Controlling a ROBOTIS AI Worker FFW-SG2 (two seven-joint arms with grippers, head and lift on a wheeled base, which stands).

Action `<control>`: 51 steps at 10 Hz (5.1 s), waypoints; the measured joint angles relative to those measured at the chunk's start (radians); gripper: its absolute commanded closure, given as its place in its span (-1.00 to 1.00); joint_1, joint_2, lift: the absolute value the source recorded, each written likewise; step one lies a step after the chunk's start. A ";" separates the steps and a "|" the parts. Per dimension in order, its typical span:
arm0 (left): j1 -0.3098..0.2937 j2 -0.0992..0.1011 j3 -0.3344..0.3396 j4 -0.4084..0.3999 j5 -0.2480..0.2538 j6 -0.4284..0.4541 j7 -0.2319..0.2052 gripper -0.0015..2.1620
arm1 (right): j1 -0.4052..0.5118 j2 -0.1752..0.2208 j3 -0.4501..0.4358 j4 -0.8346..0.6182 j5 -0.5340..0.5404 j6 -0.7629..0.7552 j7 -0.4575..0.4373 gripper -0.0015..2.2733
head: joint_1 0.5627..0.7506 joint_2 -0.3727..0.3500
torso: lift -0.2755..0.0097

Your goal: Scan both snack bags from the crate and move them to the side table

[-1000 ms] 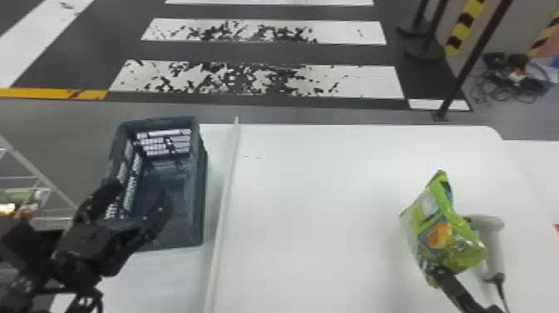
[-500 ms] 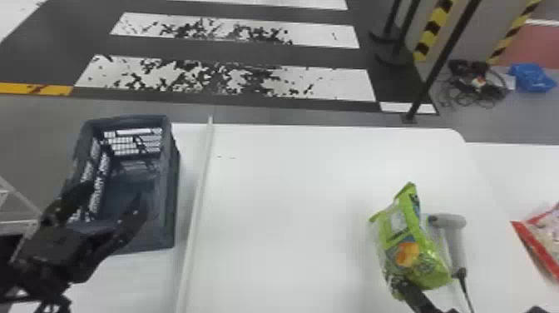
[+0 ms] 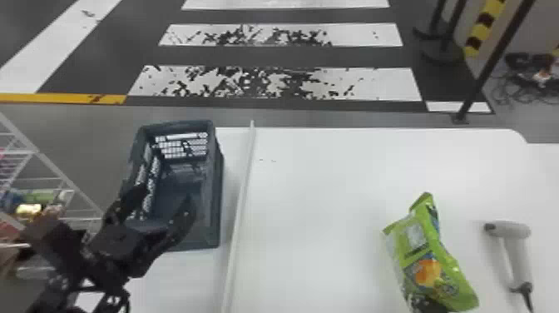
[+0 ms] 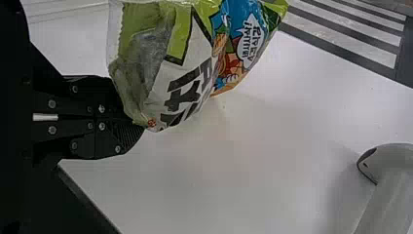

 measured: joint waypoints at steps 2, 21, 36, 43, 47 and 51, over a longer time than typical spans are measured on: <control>-0.003 0.002 0.000 0.001 -0.002 -0.002 0.001 -0.93 | 0.001 0.000 0.003 -0.020 0.005 0.013 -0.053 -1.00 | 0.41 0.28 | 0.73; 0.011 -0.005 0.016 -0.007 -0.014 -0.042 0.005 -0.93 | -0.209 0.000 -0.019 0.074 0.738 -0.217 0.521 0.97 | 0.41 0.06 | 0.73; 0.012 -0.001 0.012 -0.001 -0.017 -0.048 0.003 -0.93 | -0.177 -0.020 0.178 0.337 1.077 -0.825 0.386 0.97 | 0.41 0.17 | 0.73; 0.018 0.007 0.020 0.002 -0.016 -0.056 0.002 -0.93 | -0.260 -0.055 0.181 0.537 1.112 -0.965 0.392 0.97 | 0.41 0.14 | 0.73; 0.017 0.008 0.019 0.012 -0.017 -0.060 0.002 -0.93 | -0.298 -0.084 0.191 0.650 1.163 -1.042 0.449 0.97 | 0.41 0.18 | 0.73; 0.015 0.005 0.015 0.018 -0.019 -0.068 0.000 -0.93 | -0.325 -0.115 0.196 0.717 1.180 -1.051 0.507 0.97 | 0.41 0.20 | 0.73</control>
